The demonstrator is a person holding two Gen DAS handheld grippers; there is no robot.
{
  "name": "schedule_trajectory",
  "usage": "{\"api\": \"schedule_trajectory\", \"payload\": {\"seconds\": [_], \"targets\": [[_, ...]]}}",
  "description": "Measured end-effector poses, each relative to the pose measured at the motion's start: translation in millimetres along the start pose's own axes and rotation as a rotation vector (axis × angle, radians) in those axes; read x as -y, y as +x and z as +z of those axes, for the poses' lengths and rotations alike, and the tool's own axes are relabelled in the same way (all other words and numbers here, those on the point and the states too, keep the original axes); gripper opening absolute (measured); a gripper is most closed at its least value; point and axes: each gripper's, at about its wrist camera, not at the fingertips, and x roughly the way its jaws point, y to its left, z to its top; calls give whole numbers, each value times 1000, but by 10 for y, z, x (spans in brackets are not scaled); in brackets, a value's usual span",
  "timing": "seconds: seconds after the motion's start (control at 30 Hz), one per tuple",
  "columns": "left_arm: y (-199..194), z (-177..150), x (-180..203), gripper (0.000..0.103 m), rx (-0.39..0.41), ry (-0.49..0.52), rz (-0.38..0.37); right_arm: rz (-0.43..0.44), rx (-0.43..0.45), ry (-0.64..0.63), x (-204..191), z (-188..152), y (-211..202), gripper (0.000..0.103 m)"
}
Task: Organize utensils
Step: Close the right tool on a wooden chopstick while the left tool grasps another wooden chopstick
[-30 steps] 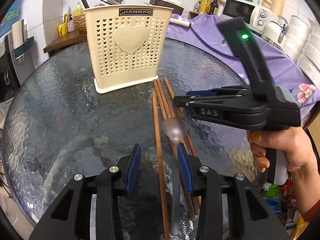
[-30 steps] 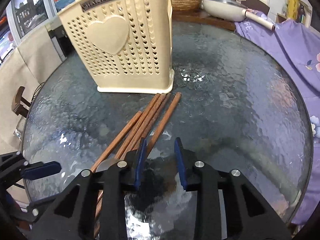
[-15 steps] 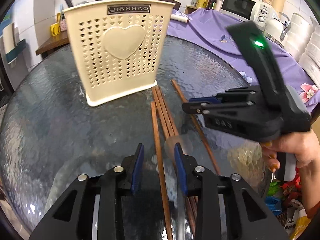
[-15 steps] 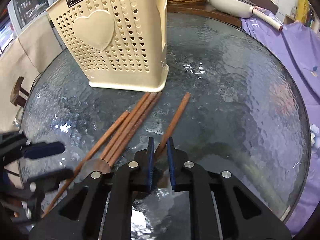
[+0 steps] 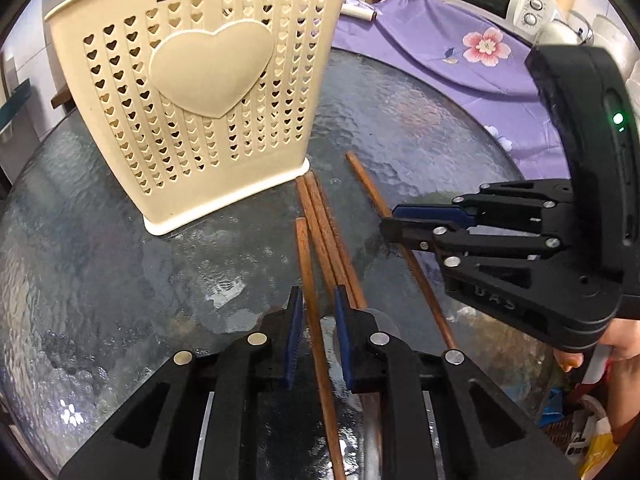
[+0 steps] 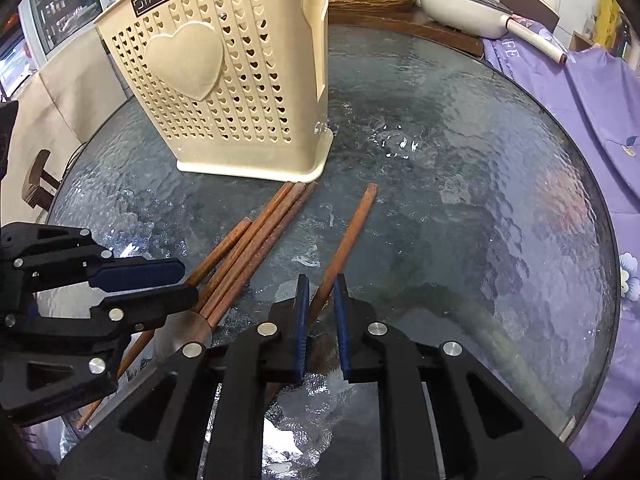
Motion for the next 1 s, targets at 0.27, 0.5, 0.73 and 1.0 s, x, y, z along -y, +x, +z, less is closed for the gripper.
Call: {"api": "schedule_trajectory", "payload": {"seconds": [0.27, 0.5, 0.73, 1.0], "targets": [[143, 114, -8, 14, -3, 10, 64, -12, -8, 16, 14, 75, 41, 13], [250, 291, 21, 14, -19, 14, 90, -31, -16, 90, 76, 247, 129, 13], [324, 382, 70, 8, -20, 6, 127, -73, -17, 120, 127, 390, 220, 13], [220, 233, 16, 7, -5, 1, 137, -101, 10, 108, 133, 409, 258, 10]]}}
